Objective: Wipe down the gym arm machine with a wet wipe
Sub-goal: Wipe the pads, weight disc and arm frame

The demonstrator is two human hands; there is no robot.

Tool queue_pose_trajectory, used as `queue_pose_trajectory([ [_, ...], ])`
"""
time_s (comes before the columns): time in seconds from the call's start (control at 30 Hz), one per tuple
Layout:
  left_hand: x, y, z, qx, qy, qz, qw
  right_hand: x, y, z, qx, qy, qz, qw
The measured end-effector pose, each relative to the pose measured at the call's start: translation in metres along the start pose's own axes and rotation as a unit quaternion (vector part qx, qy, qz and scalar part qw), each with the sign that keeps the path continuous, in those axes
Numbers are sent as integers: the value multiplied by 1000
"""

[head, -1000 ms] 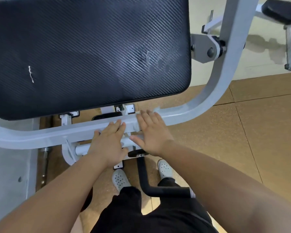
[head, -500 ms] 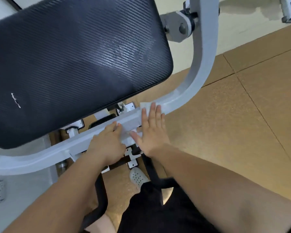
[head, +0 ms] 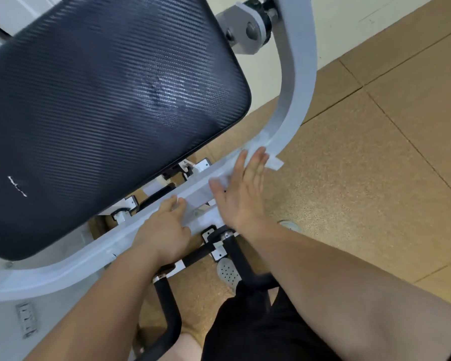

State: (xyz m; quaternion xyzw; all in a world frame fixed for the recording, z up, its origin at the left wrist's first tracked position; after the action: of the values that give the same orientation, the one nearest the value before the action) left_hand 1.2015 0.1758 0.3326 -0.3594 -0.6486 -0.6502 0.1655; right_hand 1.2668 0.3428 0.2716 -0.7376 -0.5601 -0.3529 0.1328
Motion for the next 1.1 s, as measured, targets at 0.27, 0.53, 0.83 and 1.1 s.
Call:
queue_pose_trajectory([
  [0.27,2,-1,-1,-9,11,-5,1000,83,-49,55,-12,52,139,989],
  [0.53,-5,-2,3,7,19,-7,1000,46,-27,39,44,191,1,981],
  [0.83,-7,3,-6,-21,38,10,999,104,-42,60,231,413,-130,871],
  [1.1,-11,19,-23,-41,68,95,992,12,-7,-27,227,299,-193,906],
])
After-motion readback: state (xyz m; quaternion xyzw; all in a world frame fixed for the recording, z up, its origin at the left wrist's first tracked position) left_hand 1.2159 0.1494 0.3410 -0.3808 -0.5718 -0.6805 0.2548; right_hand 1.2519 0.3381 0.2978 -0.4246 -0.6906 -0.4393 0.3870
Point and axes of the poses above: each hand's wrist, its own y-axis away from the middle knuckle, its own x-axis out of the back of the hand, z = x × y, the point moved 5 cm from there along -y, towards the middle knuckle, and after that the axes turned 15 degrees about x, right-handed, at the moved point
